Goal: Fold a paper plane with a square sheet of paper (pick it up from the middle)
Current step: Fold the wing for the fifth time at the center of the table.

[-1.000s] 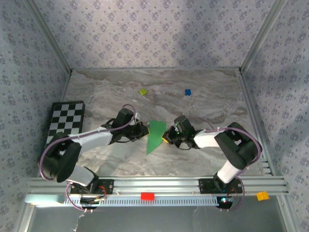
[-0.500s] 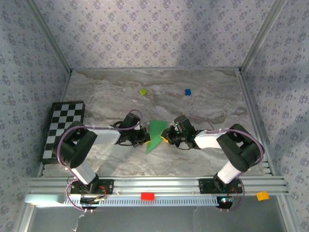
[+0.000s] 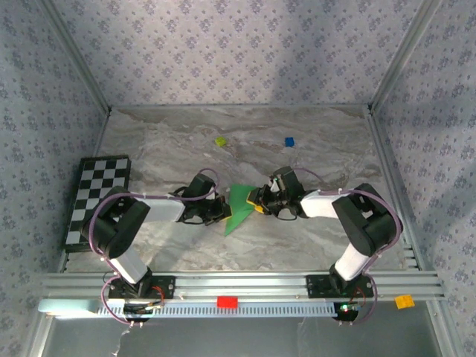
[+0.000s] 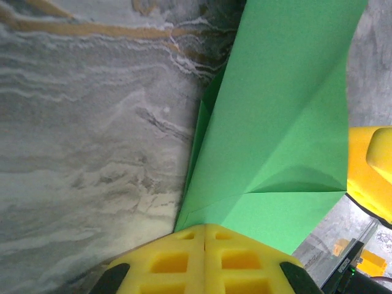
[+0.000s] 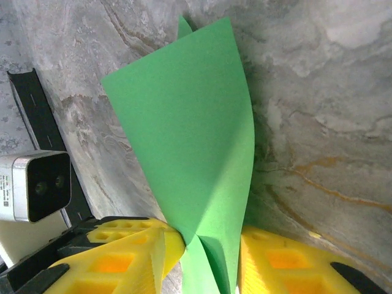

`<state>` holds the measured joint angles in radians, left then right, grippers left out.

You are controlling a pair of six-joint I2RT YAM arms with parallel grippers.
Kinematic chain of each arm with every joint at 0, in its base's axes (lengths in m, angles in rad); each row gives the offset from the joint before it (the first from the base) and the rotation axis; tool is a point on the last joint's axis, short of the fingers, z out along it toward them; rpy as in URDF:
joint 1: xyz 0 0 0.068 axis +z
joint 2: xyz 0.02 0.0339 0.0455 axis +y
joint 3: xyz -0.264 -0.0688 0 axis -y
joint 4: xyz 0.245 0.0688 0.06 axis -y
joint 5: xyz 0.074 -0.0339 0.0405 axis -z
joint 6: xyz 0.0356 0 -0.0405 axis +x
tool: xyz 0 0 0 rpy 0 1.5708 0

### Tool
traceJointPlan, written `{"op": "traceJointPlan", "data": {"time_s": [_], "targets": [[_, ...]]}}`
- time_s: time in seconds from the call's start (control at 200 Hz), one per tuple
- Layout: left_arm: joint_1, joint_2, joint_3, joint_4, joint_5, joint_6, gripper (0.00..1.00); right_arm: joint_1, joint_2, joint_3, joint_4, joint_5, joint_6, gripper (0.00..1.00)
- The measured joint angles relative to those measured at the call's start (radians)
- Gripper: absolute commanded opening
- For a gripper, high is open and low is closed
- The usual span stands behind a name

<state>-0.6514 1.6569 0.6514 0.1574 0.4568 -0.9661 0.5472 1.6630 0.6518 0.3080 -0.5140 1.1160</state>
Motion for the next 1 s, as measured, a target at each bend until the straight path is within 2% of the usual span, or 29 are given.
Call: {"op": "traceJointPlan", "data": {"time_s": [0.36, 0.61, 0.81, 1.0], "targets": [[0.005, 0.0, 0.0, 0.0, 0.0, 0.004, 0.01, -0.018, 0.039, 0.006, 0.023, -0.027, -0.018, 0.35], [0.005, 0.0, 0.0, 0.0, 0.0, 0.004, 0.01, -0.03, 0.056, 0.007, 0.048, -0.048, -0.039, 0.26], [0.006, -0.001, 0.0, 0.0, 0.0, 0.004, 0.01, -0.039, 0.06, 0.009, 0.068, -0.064, -0.056, 0.29], [0.01, -0.002, 0.0, -0.001, -0.001, 0.004, 0.01, -0.044, 0.084, 0.025, 0.071, -0.078, -0.067, 0.28]]}}
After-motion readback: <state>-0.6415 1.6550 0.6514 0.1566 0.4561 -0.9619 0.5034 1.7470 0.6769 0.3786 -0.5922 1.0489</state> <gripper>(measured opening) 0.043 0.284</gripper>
